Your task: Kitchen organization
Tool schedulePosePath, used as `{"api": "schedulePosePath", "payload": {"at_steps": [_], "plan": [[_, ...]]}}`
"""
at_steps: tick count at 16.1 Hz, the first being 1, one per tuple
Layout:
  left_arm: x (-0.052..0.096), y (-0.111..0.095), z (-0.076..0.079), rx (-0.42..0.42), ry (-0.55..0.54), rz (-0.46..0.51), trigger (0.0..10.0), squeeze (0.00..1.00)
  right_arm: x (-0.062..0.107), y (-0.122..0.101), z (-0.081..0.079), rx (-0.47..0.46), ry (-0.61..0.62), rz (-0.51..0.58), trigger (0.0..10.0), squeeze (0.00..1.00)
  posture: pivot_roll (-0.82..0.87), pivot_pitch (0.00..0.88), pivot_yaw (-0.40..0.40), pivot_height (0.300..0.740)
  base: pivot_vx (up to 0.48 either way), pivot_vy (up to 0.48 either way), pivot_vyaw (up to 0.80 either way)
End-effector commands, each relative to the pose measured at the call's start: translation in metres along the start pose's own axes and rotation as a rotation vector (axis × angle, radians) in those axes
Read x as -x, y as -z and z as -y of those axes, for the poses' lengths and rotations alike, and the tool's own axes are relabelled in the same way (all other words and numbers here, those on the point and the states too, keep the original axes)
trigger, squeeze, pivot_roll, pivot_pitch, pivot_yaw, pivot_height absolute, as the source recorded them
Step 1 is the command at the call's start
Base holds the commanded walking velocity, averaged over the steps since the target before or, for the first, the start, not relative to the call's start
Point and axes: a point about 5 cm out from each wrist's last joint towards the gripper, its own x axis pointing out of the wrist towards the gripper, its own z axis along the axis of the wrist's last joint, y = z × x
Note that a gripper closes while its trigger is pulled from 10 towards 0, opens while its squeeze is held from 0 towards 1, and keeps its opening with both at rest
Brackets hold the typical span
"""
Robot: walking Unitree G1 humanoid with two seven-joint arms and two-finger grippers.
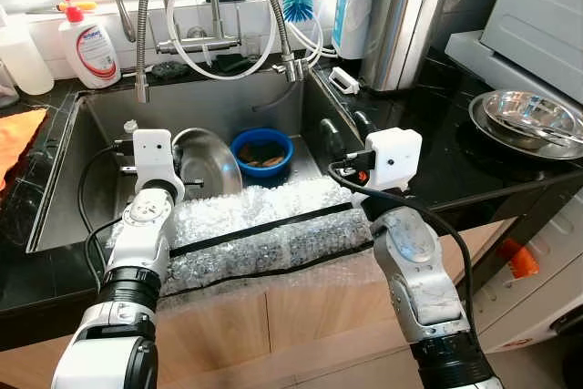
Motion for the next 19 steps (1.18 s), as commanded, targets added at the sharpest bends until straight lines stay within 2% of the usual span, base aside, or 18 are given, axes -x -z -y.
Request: {"api": "schedulePosePath", "payload": {"at_steps": [1,4,5,7,8,10,11,12,14,16,19], "plan": [[0.005,0.022,0.006,0.024,0.020,-0.095,10.0,1.00,-0.002,-0.006,-0.002,0.002,-0.005,0.018,10.0,0.00,-0.01,0.000,0.009,0.740,0.000,0.000,0.00],[0.004,0.018,0.007,0.017,0.017,-0.060,10.0,1.00,-0.004,-0.004,-0.003,0.006,-0.009,0.001,10.0,0.00,-0.01,0.000,0.009,0.740,0.000,0.000,0.00],[0.004,0.010,0.008,0.048,0.025,-0.015,10.0,0.00,-0.004,-0.003,-0.003,0.005,-0.010,0.000,10.0,0.00,-0.01,0.000,0.009,0.740,0.000,0.000,0.00],[0.004,-0.001,0.007,0.080,0.017,0.062,10.0,0.00,-0.004,-0.004,-0.003,0.006,-0.011,0.002,10.0,0.00,-0.02,0.000,0.011,0.740,0.000,0.000,0.00],[0.006,-0.013,0.002,0.108,0.000,0.144,10.0,0.00,-0.004,-0.004,-0.002,0.005,-0.009,0.002,10.0,0.00,-0.02,0.000,0.011,0.740,0.000,0.000,0.00],[0.012,-0.035,-0.007,0.106,-0.036,0.297,10.0,0.00,-0.003,-0.005,-0.001,0.007,-0.001,0.006,10.0,0.00,-0.02,0.000,0.010,0.740,0.000,0.000,0.00],[0.023,-0.052,-0.018,0.051,-0.057,0.417,10.0,0.00,-0.003,-0.006,0.001,0.007,0.009,0.013,10.0,0.00,-0.02,0.000,0.010,0.740,0.000,0.000,0.00],[0.032,-0.060,-0.023,0.004,-0.060,0.473,10.0,0.00,-0.002,-0.006,0.002,0.006,0.014,0.017,10.0,0.00,-0.02,0.000,0.010,0.740,0.000,0.000,0.00],[0.047,-0.063,-0.033,-0.069,-0.055,0.515,10.0,0.00,-0.001,-0.006,0.004,0.005,0.019,0.018,10.0,0.00,-0.01,0.000,0.008,0.740,0.000,0.000,0.00],[0.066,-0.059,-0.039,-0.187,-0.024,0.534,10.0,0.00,0.002,-0.006,0.008,0.003,0.027,0.014,10.0,0.00,-0.01,0.000,-0.004,0.740,0.000,0.000,0.00],[0.081,-0.047,-0.044,-0.172,-0.035,0.492,10.0,0.00,0.006,-0.001,0.020,0.022,0.068,-0.020,10.0,0.00,0.00,0.000,-0.008,0.740,0.000,0.000,0.00]]}}
